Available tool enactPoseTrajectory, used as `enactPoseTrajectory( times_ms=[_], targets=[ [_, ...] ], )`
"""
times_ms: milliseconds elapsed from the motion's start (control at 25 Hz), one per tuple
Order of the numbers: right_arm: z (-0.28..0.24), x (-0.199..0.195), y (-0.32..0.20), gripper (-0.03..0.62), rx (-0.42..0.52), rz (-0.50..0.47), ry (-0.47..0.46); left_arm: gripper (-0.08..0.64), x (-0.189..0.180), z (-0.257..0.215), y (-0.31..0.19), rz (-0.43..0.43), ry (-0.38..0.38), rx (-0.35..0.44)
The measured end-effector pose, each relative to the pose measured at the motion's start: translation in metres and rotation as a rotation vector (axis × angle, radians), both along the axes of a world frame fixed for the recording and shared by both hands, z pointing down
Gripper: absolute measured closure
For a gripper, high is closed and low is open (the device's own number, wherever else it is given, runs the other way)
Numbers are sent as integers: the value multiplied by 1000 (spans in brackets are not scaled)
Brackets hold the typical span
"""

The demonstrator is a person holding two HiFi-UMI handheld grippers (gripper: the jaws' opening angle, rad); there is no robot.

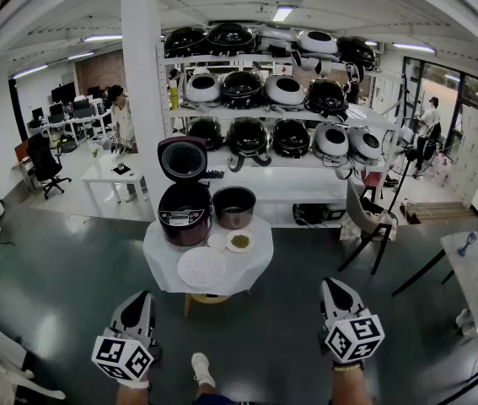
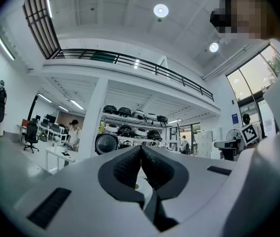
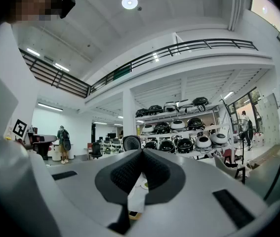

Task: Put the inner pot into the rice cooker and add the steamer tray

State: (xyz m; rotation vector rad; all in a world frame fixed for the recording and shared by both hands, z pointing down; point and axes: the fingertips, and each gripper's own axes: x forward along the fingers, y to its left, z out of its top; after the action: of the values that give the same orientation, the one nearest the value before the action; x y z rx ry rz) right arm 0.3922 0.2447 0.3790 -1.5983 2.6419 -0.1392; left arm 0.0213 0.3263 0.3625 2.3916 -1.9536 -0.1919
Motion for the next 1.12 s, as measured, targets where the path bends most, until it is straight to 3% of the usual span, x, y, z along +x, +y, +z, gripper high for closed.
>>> enactPoseTrajectory(
  times_ms=[480,720,1120],
  targets=[
    [6,-1,-2,598,11,-7,-7,538,2,4,2,-5,-17,-8],
    [-2,-9,-2,588,43,-70,-48,538,1,6,-3,34,45,-21],
    [-2,-25,-28,588,31,-126,-64,538,-15,9,-28,12,9,-49]
  ],
)
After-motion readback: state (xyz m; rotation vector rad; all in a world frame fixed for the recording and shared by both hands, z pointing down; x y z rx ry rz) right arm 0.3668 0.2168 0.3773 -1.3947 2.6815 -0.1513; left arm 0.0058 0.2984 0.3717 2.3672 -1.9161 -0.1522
